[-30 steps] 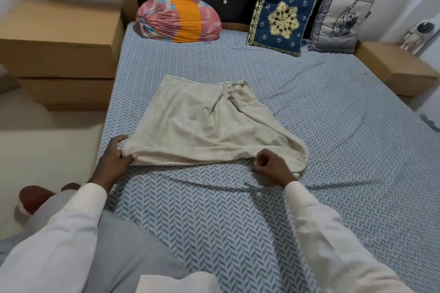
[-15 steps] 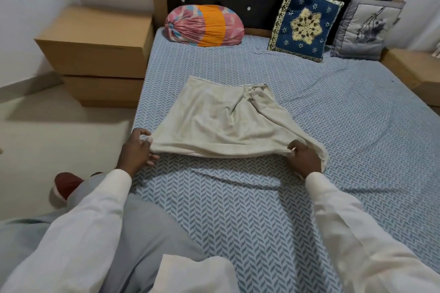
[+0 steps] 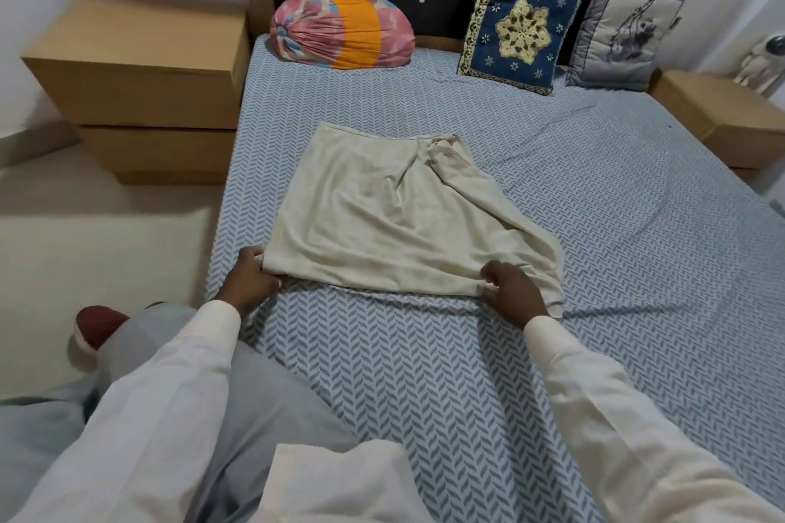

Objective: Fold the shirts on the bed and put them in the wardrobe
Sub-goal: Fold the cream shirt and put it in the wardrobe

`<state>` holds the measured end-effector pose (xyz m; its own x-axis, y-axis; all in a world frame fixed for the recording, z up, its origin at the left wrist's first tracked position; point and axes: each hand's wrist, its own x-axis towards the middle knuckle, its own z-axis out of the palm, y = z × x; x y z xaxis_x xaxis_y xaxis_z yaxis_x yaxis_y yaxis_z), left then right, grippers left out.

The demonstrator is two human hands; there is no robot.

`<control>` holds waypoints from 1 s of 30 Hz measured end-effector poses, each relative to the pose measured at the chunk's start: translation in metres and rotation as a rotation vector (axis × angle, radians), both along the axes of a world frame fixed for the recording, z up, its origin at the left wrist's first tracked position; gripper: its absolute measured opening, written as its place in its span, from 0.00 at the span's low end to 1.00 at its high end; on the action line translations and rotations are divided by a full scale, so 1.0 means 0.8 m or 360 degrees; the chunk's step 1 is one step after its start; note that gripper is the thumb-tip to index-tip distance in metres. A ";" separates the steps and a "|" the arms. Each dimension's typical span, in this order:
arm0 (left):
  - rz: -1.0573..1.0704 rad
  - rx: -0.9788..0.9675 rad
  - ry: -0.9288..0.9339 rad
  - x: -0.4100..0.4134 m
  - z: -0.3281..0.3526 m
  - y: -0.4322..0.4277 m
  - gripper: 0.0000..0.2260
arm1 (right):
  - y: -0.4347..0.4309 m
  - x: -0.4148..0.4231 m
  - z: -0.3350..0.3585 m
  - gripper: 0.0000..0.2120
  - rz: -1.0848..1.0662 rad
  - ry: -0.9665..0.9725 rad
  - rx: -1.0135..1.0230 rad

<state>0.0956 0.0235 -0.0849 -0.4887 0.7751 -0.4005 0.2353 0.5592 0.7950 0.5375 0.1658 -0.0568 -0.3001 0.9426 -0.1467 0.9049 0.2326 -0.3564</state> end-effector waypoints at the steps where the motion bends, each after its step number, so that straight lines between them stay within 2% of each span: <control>1: 0.0033 -0.0002 0.0007 -0.002 -0.005 -0.003 0.27 | 0.000 -0.004 -0.006 0.08 -0.0005 -0.0063 -0.0034; 5: 0.0076 0.0095 -0.0136 0.005 -0.005 -0.006 0.12 | 0.006 -0.002 -0.022 0.10 -0.0045 -0.0155 -0.0083; 8: 0.0072 0.0156 -0.0057 0.009 -0.001 -0.005 0.07 | 0.010 0.002 -0.021 0.16 -0.0027 -0.0231 -0.0119; 10: -0.0021 0.0137 0.0088 0.007 0.001 -0.003 0.03 | 0.018 0.008 -0.017 0.14 -0.0105 -0.0234 -0.0084; 14: 0.0062 0.0226 -0.0084 0.012 0.014 0.014 0.06 | 0.034 0.021 -0.010 0.03 -0.0344 -0.0022 0.0013; 18: 0.0272 0.0344 -0.0255 0.001 0.026 0.034 0.02 | 0.042 0.036 -0.006 0.04 -0.0287 -0.0105 -0.0201; 20: 0.0328 0.0401 -0.0293 -0.008 0.034 0.037 0.05 | 0.045 0.044 -0.005 0.06 -0.0315 -0.0083 -0.0230; 22: 0.0350 0.0491 -0.0314 -0.018 0.043 0.038 0.08 | 0.046 0.050 0.001 0.06 -0.0339 -0.0003 -0.0133; 24: 0.0358 0.0555 -0.0213 -0.028 0.054 0.038 0.07 | 0.046 0.053 0.010 0.04 -0.0365 0.0115 0.0031; 27: 0.0461 0.0689 -0.0048 -0.050 0.077 0.037 0.04 | 0.049 0.056 0.023 0.05 -0.0385 0.0195 0.0431; 29: 0.0536 0.0796 -0.0103 -0.063 0.095 0.036 0.06 | 0.052 0.052 0.029 0.05 -0.0364 0.0274 0.0609; 30: 0.0526 0.0818 -0.0133 -0.068 0.102 0.035 0.06 | 0.056 0.049 0.032 0.04 -0.0340 0.0335 0.0589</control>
<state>0.0413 0.0517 -0.0036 -0.7193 0.6919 -0.0631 0.0404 0.1322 0.9904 0.5765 0.2102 -0.0308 -0.0807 0.9639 0.2537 0.8632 0.1948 -0.4658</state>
